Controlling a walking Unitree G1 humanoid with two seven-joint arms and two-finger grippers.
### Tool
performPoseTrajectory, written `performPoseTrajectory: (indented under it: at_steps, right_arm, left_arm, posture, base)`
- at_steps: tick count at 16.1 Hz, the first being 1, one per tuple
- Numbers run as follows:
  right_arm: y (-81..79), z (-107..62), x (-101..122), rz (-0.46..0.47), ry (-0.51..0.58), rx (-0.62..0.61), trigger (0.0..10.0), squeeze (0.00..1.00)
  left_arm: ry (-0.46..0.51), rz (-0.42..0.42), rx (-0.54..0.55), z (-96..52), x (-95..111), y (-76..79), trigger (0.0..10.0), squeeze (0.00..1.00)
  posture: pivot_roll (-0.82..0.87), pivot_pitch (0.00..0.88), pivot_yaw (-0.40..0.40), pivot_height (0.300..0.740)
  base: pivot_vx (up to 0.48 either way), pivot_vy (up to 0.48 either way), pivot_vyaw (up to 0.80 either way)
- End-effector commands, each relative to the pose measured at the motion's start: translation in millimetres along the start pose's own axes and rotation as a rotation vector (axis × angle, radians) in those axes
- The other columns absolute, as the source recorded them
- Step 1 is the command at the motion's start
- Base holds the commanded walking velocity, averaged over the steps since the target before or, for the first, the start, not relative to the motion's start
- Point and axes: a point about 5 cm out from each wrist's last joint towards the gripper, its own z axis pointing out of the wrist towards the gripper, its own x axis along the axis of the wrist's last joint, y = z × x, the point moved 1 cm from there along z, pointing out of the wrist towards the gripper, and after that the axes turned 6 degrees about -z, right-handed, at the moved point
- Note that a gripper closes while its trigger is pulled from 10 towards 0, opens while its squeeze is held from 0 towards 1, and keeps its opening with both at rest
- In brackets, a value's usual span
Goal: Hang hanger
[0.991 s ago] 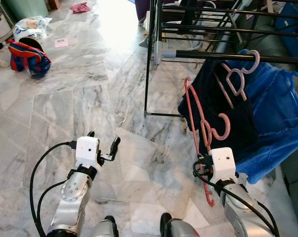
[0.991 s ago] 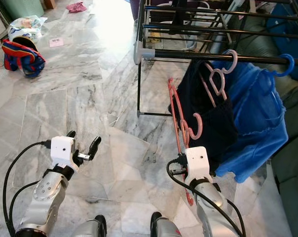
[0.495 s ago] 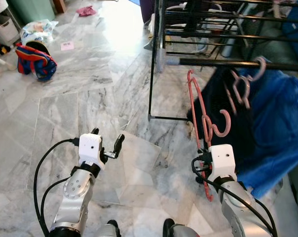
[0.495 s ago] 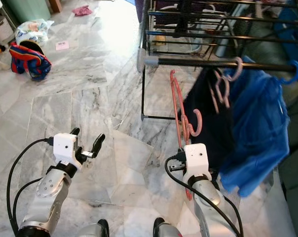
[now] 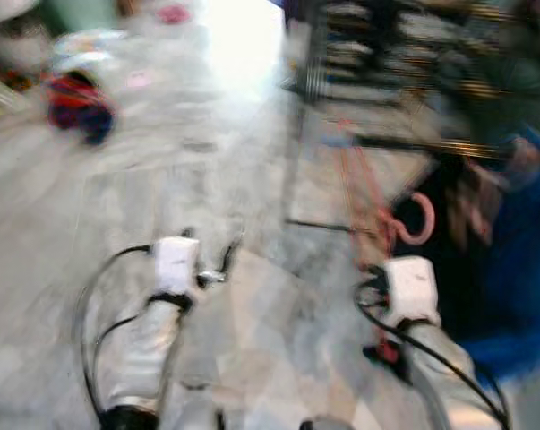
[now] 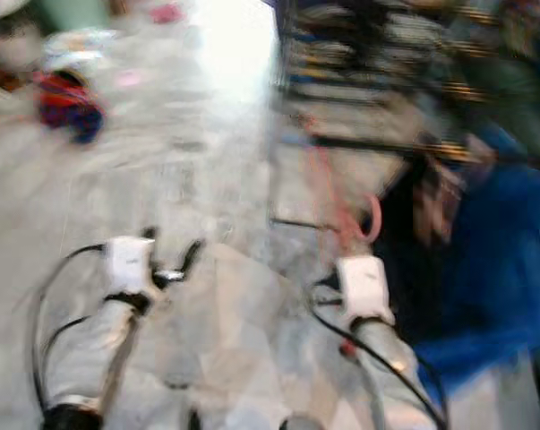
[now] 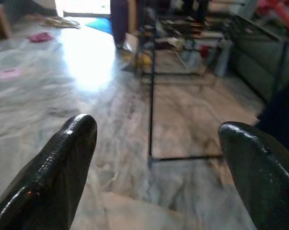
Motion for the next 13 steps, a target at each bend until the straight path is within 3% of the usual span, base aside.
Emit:
performPoseTrajectory:
  at_steps: [1,8,12,13]
  right_arm:
    - [-11.1,1.0,9,0.010,0.039,0.028,10.0,0.00]
    - [-17.6,0.8,8,0.002,0.039,0.031,10.0,0.00]
    - [-15.5,9.1,11,0.056,0.027,-0.022,10.0,0.00]
    - [-16.1,15.7,12,0.107,0.004,-0.041,10.0,0.00]
  left_arm:
    - [-0.052,0.006,0.063,-12.0,-10,-16.4,10.0,0.00]
    - [-0.091,0.029,0.098,-12.3,-17,-16.5,10.0,0.00]
    - [-0.100,0.033,0.079,-12.6,-18,-14.5,10.0,0.00]
    - [-0.101,0.033,0.072,-10.5,-18,-13.7,10.0,0.00]
  posture:
    - [0.03,0.236,-0.018,0.740]
    - [0.03,0.235,-0.021,0.740]
    - [0.03,0.240,-0.014,0.740]
    - [0.03,0.239,-0.013,0.740]
  base:
    - [0.000,0.000,0.00]
    - [0.000,0.000,0.00]
    - [0.000,0.000,0.00]
    - [0.000,0.000,0.00]
